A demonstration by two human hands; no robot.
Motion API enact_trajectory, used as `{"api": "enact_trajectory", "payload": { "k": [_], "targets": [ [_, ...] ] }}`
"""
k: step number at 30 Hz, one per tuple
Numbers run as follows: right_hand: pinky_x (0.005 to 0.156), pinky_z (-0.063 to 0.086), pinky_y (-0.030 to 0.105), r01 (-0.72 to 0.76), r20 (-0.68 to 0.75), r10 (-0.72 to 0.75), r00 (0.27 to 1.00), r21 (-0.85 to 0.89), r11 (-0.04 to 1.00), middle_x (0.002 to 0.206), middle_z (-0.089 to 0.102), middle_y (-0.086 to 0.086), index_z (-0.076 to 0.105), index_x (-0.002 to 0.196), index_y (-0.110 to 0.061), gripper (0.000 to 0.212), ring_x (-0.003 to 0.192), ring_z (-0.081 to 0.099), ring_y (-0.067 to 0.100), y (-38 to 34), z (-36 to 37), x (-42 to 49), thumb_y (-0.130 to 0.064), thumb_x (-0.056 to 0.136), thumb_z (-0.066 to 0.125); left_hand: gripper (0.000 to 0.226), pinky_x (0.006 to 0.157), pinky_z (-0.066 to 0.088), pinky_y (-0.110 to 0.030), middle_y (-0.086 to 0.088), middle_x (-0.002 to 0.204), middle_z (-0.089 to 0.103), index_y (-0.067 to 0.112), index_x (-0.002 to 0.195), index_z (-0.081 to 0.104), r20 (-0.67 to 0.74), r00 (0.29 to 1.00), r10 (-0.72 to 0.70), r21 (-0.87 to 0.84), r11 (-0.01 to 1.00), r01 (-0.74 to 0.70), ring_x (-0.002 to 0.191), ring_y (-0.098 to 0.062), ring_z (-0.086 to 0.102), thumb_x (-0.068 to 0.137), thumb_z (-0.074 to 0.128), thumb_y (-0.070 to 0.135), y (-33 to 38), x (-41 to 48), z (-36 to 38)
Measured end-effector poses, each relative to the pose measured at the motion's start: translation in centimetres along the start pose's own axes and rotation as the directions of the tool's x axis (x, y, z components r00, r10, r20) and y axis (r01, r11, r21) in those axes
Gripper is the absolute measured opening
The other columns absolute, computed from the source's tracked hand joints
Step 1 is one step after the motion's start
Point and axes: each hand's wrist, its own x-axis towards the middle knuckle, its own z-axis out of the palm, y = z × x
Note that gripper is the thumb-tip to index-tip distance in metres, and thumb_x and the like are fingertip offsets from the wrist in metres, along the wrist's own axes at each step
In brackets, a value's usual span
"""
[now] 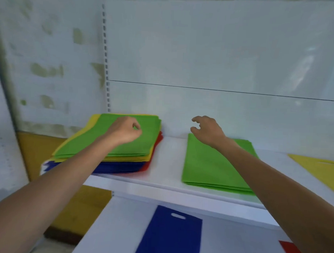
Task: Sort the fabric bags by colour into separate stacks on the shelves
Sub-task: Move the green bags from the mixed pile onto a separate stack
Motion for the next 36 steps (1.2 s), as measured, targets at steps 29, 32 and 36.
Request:
{"api": "enact_trajectory", "payload": {
  "k": [29,32,36],
  "targets": [
    [0.066,0.041,0.031,-0.286,-0.017,0.286,0.958,0.016,0.958,0.086,0.053,0.01,0.048,0.085,-0.009,0.011,0.08,0.052,0.027,-12.6,12.8,4.3,-0.013,0.086,0.058,0.022,0.074,0.048,-0.029,-0.006,0.082,0.068,0.008,0.082,0.072,0.001,0.961,-0.278,-0.045,0.96,0.278,0.076,-0.019,0.059,0.078,0.074,0.03,-20.7,2.3,-4.9],
    [0.07,0.043,0.032,-0.224,-0.051,0.221,0.974,-0.075,0.972,0.098,0.058,0.013,0.055,0.095,-0.006,0.009,0.089,0.056,0.03,-12.9,12.7,4.4,-0.011,0.089,0.05,0.016,0.079,0.05,-0.029,-0.007,0.087,0.071,0.008,0.082,0.074,-0.056,0.959,-0.279,-0.043,0.96,0.277,0.086,-0.022,0.063,0.077,0.074,0.023,-20.8,2.4,-5.0],
    [0.077,0.046,0.038,-0.108,-0.163,0.088,0.983,-0.12,0.987,0.109,0.051,0.017,0.059,0.098,0.004,0.018,0.095,0.054,0.033,-12.9,12.5,4.4,-0.009,0.092,0.048,0.006,0.081,0.052,-0.033,-0.006,0.093,0.071,0.018,0.075,0.071,-0.142,0.96,-0.241,-0.016,0.97,0.241,0.093,-0.025,0.064,0.08,0.067,0.016,-19.7,2.1,-5.1]
  ]
}}
